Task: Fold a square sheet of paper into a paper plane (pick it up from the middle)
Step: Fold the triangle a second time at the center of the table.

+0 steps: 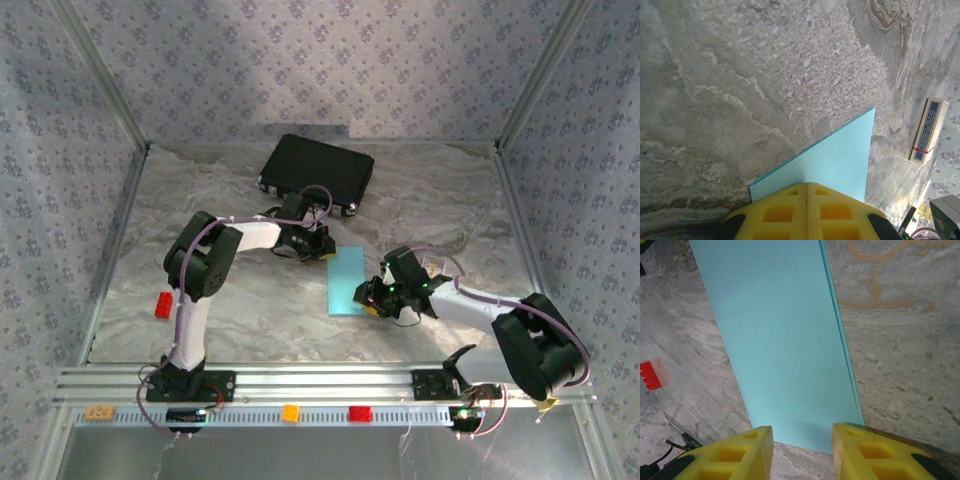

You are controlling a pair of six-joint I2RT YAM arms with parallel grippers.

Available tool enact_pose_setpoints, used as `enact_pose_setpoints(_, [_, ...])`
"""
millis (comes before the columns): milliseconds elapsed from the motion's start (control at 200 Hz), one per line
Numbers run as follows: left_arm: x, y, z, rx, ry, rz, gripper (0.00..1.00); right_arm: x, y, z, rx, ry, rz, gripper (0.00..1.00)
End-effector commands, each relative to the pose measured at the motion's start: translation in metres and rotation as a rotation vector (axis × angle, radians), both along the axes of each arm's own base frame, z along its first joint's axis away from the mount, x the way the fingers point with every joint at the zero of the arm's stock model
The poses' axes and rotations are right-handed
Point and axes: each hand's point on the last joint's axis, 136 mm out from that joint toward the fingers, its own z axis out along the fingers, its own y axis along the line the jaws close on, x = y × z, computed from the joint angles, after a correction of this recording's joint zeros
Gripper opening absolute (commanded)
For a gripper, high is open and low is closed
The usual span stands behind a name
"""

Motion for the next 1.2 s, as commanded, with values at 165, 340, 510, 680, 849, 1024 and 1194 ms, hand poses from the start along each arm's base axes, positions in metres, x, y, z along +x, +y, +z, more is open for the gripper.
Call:
enact_pose_setpoints(165, [-0.010,0.006,-0.014,0.028,0.050,-0.005,0.00,-0.021,-0.018,-0.011,-0.090,0.052,0.002,0.40])
enact_pose_setpoints(340, [-0.010,0.007,-0.015,0.032,0.052,-0.005,0.00,-0.016,-0.013,-0.012,-0.070,0.043,0.005,0.40])
enact_pose_setpoints(510, [-0.011,0.007,-0.017,0.033,0.056,-0.004,0.00,-0.007,0.001,-0.011,-0.035,0.036,0.020,0.39])
enact_pose_setpoints(680, [-0.011,0.007,-0.016,0.032,0.055,-0.005,0.00,0.003,0.011,-0.002,-0.010,0.006,0.029,0.38])
enact_pose_setpoints(849, [-0.011,0.007,-0.016,0.033,0.055,-0.007,0.00,0.005,0.013,0.005,-0.013,0.000,0.034,0.38])
enact_pose_setpoints(1024, [-0.011,0.007,-0.016,0.032,0.054,-0.006,0.00,0.000,0.008,0.009,-0.037,0.002,0.039,0.38])
enact_pose_setpoints(1194, [-0.010,0.007,-0.016,0.031,0.054,-0.007,0.00,-0.001,0.007,0.016,-0.028,-0.013,0.041,0.38])
